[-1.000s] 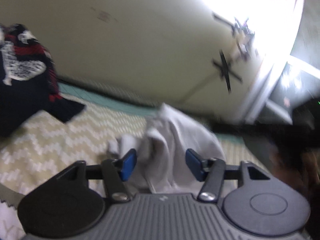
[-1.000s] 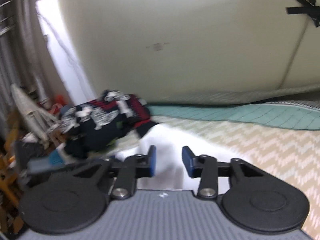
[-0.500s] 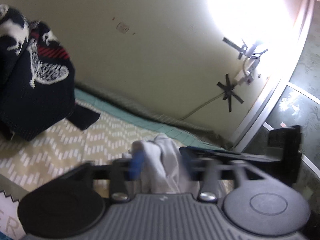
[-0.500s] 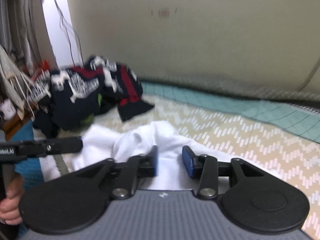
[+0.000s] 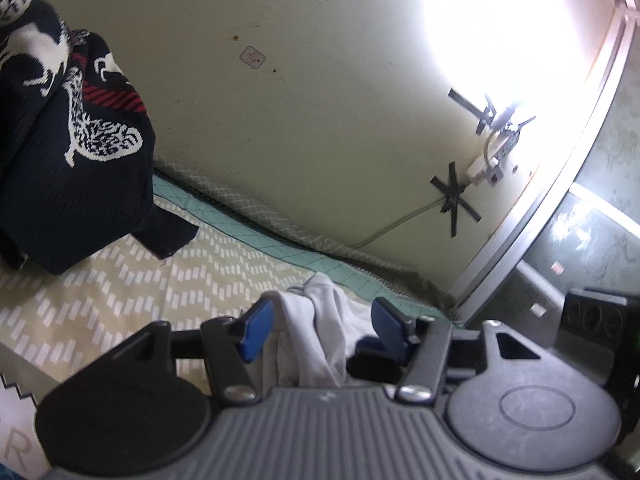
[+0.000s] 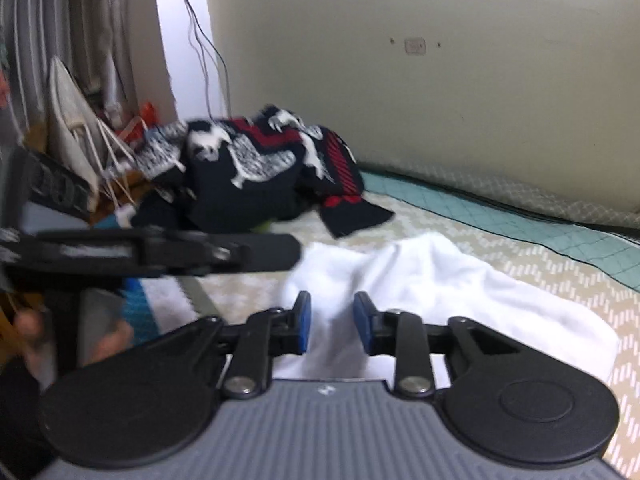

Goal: Fold small clothes

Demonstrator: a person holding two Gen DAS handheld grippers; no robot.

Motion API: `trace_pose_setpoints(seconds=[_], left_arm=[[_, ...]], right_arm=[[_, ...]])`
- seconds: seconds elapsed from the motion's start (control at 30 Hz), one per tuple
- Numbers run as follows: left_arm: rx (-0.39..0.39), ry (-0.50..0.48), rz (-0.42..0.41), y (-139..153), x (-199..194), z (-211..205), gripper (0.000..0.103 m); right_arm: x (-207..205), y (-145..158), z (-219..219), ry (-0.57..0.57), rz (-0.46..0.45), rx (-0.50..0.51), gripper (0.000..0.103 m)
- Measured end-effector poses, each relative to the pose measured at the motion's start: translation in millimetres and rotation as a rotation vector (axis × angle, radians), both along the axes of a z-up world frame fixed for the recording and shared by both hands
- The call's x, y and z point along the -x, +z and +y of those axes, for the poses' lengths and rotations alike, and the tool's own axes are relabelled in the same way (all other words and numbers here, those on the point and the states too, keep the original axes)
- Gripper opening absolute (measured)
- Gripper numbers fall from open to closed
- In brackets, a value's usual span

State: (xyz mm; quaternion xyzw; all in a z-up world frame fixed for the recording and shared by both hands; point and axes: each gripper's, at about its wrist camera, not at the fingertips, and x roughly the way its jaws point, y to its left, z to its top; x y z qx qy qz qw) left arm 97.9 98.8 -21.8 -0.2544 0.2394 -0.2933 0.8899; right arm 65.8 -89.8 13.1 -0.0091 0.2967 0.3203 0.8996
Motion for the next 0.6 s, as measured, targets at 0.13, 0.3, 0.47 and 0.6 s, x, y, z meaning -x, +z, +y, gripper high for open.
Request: trace_pose_setpoints(seconds=[0.13, 0.3, 0.47, 0.6], left_arm=[[0.028, -0.031, 0.027, -3, -5, -1, 0.039], [-0.025, -0.058, 0.075, -10, -11, -12, 0.022], [0.098, -0.069, 0.113, -15, -15, 3, 0.023], [0.154, -0.08, 0.121, -16, -16, 9, 0.042]], right_arm=[[11, -6, 3, 0.011, 0.035, 0.013, 0.035], [5, -34, 21, 0.007, 0.116, 0.051, 0.0], [29, -3, 18, 0.049, 0.009, -0.017, 0.0], [38, 8, 23, 0.083, -0.002, -0.039, 0.0]])
